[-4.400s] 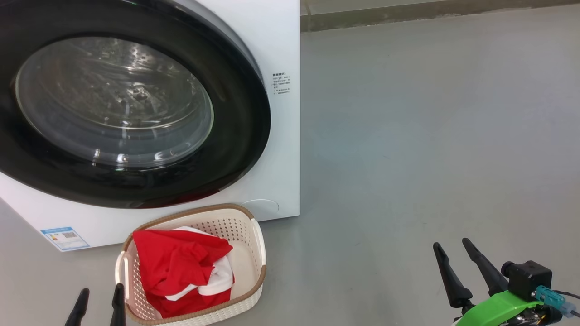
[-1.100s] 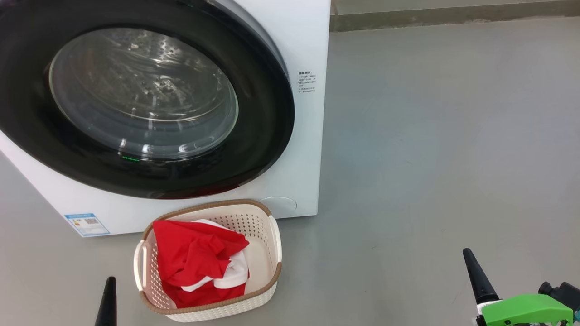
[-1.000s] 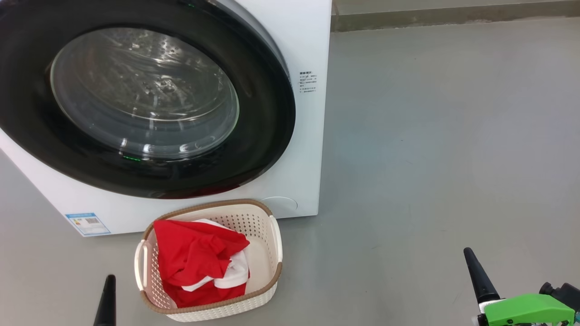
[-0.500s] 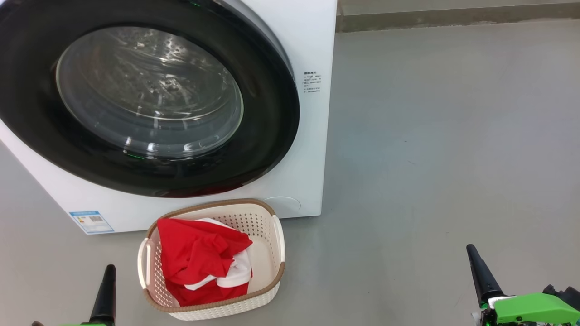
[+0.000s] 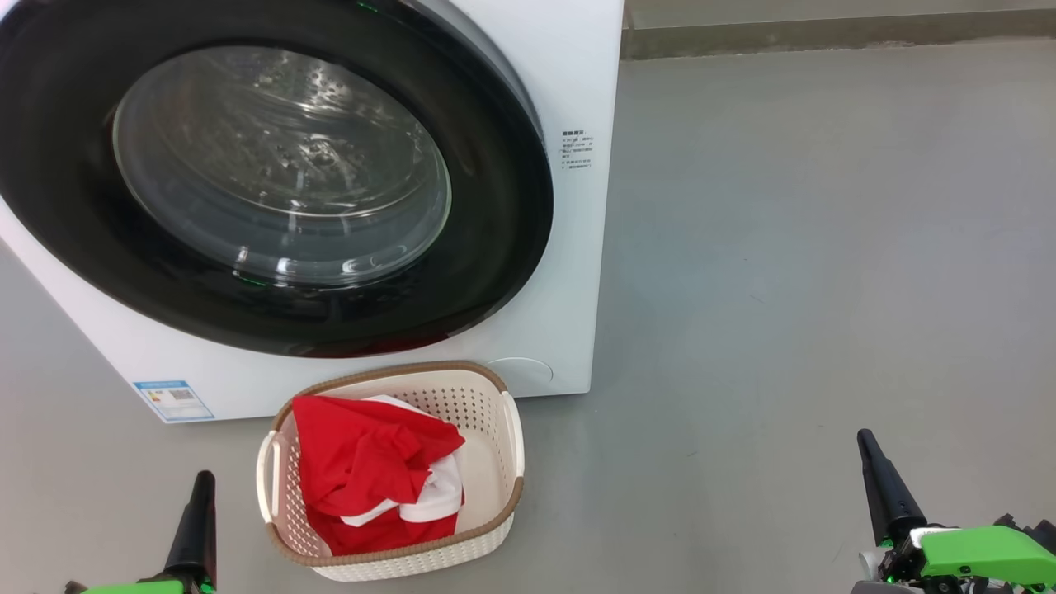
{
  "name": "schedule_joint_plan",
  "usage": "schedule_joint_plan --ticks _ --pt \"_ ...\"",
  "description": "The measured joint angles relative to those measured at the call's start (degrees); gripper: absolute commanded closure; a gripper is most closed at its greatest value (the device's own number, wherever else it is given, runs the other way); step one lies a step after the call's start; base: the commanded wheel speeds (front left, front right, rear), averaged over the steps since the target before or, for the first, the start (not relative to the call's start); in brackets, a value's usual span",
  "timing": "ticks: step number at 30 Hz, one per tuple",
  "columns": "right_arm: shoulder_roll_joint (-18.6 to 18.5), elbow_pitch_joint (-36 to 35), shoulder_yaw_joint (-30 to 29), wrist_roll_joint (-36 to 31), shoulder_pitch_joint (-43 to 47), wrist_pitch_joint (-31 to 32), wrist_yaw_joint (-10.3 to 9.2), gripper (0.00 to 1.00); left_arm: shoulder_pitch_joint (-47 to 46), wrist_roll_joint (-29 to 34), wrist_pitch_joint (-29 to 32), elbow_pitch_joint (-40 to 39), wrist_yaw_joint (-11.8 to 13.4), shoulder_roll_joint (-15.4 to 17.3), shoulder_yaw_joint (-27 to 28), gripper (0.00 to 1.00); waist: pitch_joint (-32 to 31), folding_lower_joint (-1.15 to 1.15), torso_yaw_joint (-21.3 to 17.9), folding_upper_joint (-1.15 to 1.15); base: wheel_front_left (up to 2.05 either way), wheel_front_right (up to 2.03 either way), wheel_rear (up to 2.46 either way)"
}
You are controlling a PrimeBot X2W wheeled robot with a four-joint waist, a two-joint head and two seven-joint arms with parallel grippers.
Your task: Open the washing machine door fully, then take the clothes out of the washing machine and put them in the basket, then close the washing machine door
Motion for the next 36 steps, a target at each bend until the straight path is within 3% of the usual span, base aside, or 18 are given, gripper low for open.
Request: schedule_joint_plan --ticks 4,36 --pt "0.3 -0.3 -0.6 2.1 -0.1 0.5 0.0 1.0 -0.4 -2.1 0.5 0.0 0.0 -0.1 0.3 1.0 0.0 0.0 0.1 0.0 0.0 0.0 0.0" --pt "0.4 -0.3 -1.0 2.2 -0.2 0.5 0.0 1.0 -0.9 -2.2 0.5 0.0 0.0 -0.1 0.3 1.0 0.0 0.0 0.1 0.0 0.0 0.0 0.0"
